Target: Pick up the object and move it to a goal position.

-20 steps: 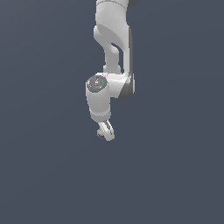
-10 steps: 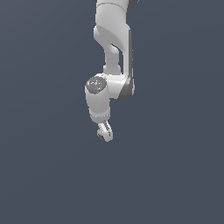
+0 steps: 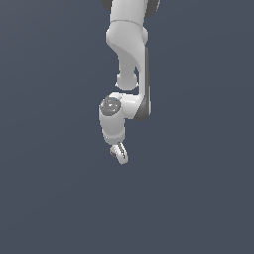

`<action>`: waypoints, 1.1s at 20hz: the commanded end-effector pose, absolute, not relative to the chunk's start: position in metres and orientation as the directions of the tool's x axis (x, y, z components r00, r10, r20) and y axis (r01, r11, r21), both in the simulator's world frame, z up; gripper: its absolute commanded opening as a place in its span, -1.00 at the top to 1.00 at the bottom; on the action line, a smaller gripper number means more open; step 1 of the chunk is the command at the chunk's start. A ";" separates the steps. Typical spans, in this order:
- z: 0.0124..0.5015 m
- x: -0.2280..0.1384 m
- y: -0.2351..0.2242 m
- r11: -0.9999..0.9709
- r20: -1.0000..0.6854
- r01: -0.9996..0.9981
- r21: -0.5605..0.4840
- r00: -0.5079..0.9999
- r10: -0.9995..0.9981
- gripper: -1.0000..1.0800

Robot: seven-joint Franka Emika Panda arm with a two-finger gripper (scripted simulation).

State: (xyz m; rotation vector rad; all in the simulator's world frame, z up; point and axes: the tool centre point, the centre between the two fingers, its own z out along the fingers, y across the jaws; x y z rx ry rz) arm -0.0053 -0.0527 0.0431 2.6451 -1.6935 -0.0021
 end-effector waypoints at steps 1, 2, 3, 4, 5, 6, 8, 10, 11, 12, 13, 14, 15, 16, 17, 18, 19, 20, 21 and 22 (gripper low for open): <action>0.037 -0.004 -0.053 -0.418 0.000 -0.908 0.000 0.418 -0.908 -0.92; 0.037 -0.004 -0.053 -0.418 0.000 -0.908 0.000 0.418 -0.908 -0.92; 0.036 -0.004 -0.053 -0.418 0.000 -0.908 0.000 0.418 -0.908 -0.92; 0.036 -0.004 -0.053 -0.418 0.000 -0.908 0.000 0.418 -0.908 1.00; 0.036 -0.004 -0.053 -0.418 0.000 -0.908 0.000 0.418 -0.908 1.00; 0.036 -0.004 -0.053 -0.418 0.000 -0.908 0.000 0.418 -0.908 1.00; 0.036 -0.004 -0.053 -0.418 0.000 -0.908 0.000 0.418 -0.908 1.00; 0.036 -0.004 -0.053 -0.418 0.000 -0.908 0.000 0.418 -0.908 1.00; 0.036 -0.004 -0.053 -0.418 0.000 -0.908 0.000 0.418 -0.908 1.00; 0.036 -0.004 -0.053 -0.418 0.000 -0.908 0.000 0.418 -0.908 1.00; 0.036 -0.004 -0.053 -0.418 0.000 -0.908 0.000 0.418 -0.908 1.00; 0.037 -0.004 -0.052 -0.419 0.000 -0.908 -0.001 0.419 -0.908 1.00; 0.038 -0.004 -0.052 -0.419 0.000 -0.908 -0.001 0.419 -0.908 1.00; 0.039 -0.004 -0.052 -0.419 0.000 -0.908 -0.001 0.419 -0.908 1.00; 0.040 -0.003 -0.053 -0.419 0.000 -0.908 -0.001 0.419 -0.908 1.00; 0.042 -0.003 -0.053 -0.419 0.000 -0.908 -0.001 0.419 -0.908 1.00; 0.045 -0.003 -0.054 -0.419 0.000 -0.908 -0.001 0.419 -0.908 1.00; 0.049 -0.003 -0.054 -0.419 0.000 -0.908 -0.001 0.419 -0.908 1.00; 0.053 -0.003 -0.055 -0.419 0.000 -0.908 -0.001 0.419 -0.908 1.00; 0.058 -0.002 -0.056 -0.418 0.000 -0.908 -0.001 0.418 -0.908 1.00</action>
